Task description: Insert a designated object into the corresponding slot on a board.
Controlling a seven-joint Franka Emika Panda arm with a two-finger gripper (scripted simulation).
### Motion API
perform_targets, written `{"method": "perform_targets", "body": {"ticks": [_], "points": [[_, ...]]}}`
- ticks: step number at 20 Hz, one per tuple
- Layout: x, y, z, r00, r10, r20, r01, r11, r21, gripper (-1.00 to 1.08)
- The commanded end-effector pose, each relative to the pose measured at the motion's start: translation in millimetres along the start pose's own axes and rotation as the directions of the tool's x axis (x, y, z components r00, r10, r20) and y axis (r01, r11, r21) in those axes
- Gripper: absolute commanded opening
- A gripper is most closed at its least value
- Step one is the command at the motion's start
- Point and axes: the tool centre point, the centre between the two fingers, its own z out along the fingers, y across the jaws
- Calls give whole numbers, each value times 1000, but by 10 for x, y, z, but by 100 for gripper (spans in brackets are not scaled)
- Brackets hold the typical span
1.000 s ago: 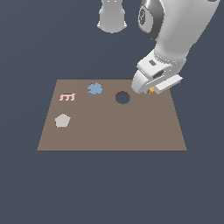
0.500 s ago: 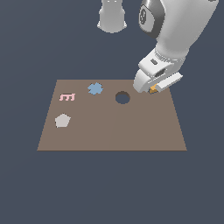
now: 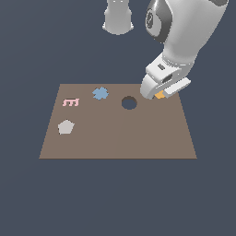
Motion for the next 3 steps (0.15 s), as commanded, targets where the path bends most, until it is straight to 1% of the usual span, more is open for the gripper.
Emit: {"method": "perform_targets", "body": {"ticks": [1, 3], "points": [[1, 0, 0, 1000, 0, 0, 0, 1000, 0, 100], [1, 0, 0, 1000, 0, 0, 0, 1000, 0, 100]]}}
